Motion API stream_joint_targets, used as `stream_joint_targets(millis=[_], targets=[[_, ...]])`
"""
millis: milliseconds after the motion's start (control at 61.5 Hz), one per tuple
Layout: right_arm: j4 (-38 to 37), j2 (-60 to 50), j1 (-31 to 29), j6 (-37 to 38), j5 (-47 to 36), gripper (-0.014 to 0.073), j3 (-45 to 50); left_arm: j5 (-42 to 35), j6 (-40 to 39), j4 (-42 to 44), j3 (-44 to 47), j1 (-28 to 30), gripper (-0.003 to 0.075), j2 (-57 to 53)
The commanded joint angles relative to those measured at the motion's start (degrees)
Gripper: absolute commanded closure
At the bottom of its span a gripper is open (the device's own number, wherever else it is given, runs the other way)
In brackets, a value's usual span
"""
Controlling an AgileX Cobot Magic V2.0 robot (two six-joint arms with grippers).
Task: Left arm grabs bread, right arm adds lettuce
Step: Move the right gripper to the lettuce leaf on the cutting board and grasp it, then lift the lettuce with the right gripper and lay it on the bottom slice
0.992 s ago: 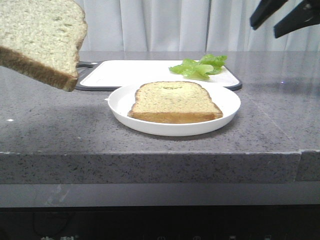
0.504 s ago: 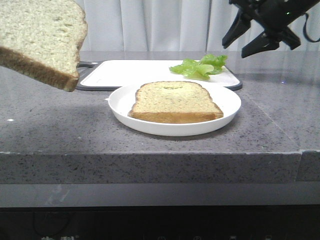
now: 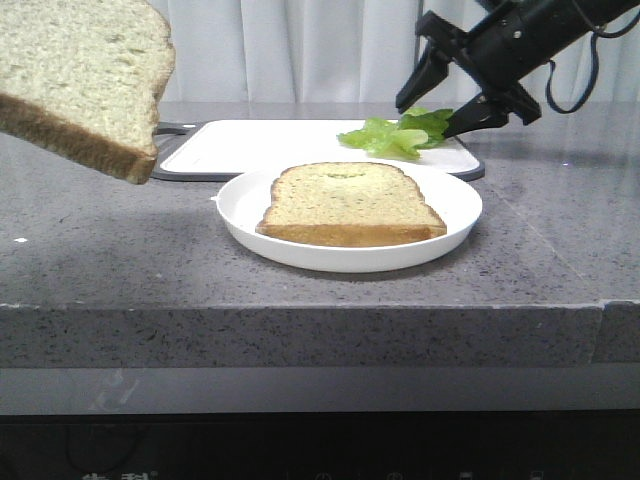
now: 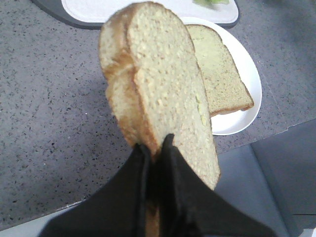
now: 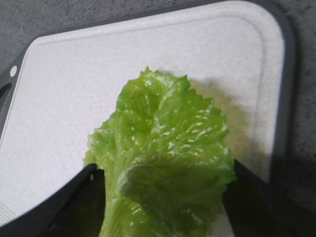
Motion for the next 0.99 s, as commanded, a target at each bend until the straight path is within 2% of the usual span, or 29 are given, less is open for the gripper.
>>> stream_joint_targets(millis=[0, 81, 407, 488, 797, 976], targets=[[2.75, -3.04, 0.92, -1.38, -0.91, 0.0124, -2.02, -3.07, 0.01, -2.14, -1.58, 0.13, 0.0741, -0.88], [2.75, -2.78, 1.36, -1.54, -1.30, 0.0190, -2.02, -3.07, 0.01, -2.14, -1.58, 0.13, 0.0741, -0.88], [3.48, -2.52, 1.54, -1.74, -2.97, 0.0643, -2.02, -3.07, 0.01, -2.14, -1.58, 0.13, 0.0741, -0.88], [4.75, -2.89, 1.54, -1.74, -2.97, 0.0713, -2.02, -3.07, 0.01, -2.14, -1.58, 0.13, 0.0741, -0.88], [7.57, -10.01, 1.43, -1.79, -1.45, 0.0710, -0.96, -3.07, 0.01, -2.14, -1.58, 0.13, 0.0741, -0.88], [8.32, -20.16, 1.43, -4.84, -3.47, 0.0710, 8.22, -3.07, 0.01, -2.14, -1.58, 0.13, 0.0741, -0.88]])
